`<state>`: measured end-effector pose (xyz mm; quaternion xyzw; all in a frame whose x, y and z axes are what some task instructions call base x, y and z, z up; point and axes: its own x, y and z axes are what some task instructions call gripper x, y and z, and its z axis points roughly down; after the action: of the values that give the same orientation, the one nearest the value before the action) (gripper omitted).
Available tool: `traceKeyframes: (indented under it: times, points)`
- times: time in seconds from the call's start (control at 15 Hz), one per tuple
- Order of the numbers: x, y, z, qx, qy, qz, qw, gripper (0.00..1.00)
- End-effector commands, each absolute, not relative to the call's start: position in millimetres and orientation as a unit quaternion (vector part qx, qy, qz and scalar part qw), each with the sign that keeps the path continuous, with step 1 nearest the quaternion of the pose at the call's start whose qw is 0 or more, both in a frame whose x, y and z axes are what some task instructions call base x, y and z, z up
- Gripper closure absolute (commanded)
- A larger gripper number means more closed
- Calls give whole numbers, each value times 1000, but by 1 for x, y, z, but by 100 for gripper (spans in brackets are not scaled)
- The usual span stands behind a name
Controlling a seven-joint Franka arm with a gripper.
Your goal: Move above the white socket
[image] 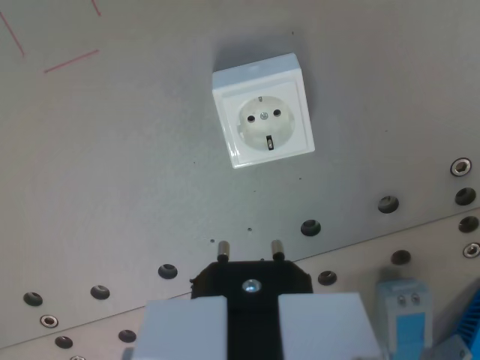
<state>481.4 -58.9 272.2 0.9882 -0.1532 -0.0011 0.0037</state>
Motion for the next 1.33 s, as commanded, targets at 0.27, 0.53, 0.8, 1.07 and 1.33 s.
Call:
traceKeyframes:
  times: [0.27, 0.53, 0.8, 1.07, 1.33]
  points:
    - [481, -59, 268, 990, -144, 2, 4, 100]
    - [480, -60, 262, 991, -136, 12, 5, 100]
    - [479, -60, 254, 992, -124, 24, 5, 100]
    - [477, -62, 243, 993, -115, 35, 7, 100]
    - [475, -64, 231, 994, -102, 38, 9, 100]
